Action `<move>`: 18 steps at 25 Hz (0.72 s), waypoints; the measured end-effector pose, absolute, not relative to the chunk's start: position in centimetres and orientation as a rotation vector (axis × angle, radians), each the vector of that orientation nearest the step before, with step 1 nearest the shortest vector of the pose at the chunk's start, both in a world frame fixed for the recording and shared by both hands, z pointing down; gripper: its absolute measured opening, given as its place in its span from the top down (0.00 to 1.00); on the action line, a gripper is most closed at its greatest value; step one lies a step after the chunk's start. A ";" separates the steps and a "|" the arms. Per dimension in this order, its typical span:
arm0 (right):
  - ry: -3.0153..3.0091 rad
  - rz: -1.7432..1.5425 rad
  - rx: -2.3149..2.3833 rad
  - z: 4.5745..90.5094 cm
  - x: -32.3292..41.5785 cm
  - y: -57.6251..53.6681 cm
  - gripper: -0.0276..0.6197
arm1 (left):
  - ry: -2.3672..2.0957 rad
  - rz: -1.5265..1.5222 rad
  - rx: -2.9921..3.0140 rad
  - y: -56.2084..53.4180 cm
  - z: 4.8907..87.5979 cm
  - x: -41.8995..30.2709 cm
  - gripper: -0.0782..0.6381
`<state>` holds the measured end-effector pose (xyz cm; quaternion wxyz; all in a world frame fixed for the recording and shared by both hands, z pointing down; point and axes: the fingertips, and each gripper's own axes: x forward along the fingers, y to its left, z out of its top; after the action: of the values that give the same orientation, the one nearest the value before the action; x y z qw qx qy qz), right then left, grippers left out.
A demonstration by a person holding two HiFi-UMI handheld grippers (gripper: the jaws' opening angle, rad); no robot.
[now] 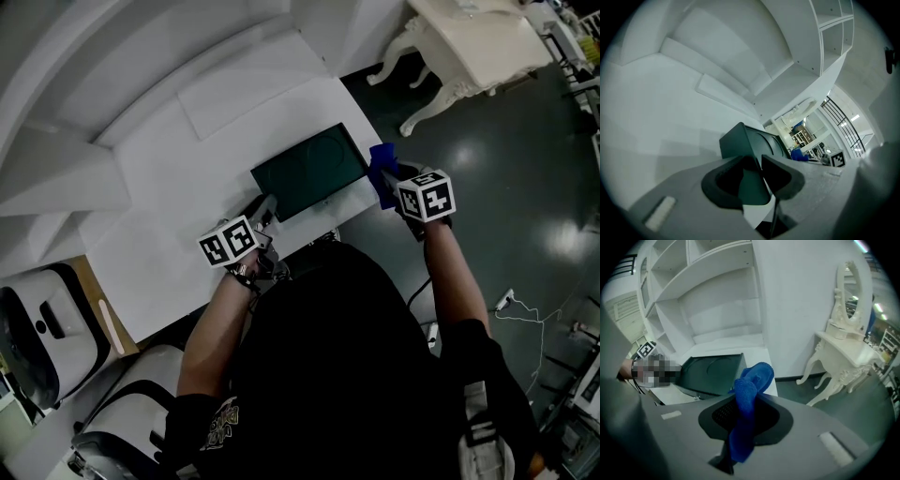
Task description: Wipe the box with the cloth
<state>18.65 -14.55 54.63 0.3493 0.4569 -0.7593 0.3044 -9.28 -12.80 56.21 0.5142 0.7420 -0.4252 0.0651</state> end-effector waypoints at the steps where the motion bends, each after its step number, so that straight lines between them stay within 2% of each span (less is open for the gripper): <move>1: -1.941 0.798 1.190 55.3 19.1 -13.9 0.82 | -1.019 0.159 1.784 -12.8 56.2 -9.3 0.71; 9: -1.856 0.877 1.132 59.9 17.4 -11.2 0.82 | -1.005 0.178 1.791 -12.7 56.1 -9.1 0.71; 18: -1.869 0.762 0.984 60.7 12.5 -10.4 0.82 | -1.008 0.183 1.793 -12.8 56.1 -8.9 0.71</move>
<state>12.47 -10.40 60.67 0.4332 0.3950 -0.7501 0.3059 -8.95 -12.80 56.10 0.5125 0.7456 -0.4191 0.0763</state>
